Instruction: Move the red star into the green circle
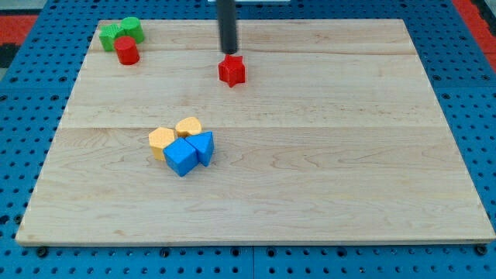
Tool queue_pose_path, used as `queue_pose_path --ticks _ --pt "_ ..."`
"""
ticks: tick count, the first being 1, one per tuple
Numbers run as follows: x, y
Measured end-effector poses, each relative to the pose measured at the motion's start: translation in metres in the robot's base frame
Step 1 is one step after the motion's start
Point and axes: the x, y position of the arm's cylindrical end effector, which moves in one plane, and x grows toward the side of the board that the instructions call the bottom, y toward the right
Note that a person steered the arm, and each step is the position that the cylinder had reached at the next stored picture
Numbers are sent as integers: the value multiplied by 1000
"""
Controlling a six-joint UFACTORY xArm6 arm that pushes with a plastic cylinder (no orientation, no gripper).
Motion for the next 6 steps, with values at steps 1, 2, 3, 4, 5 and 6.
queue_pose_path --ticks 1,2,3,4,5,6 --pt "71 10" --pt "77 -57" --pt "25 -115" --pt "12 -115" --pt "3 -56" --pt "-19 -109"
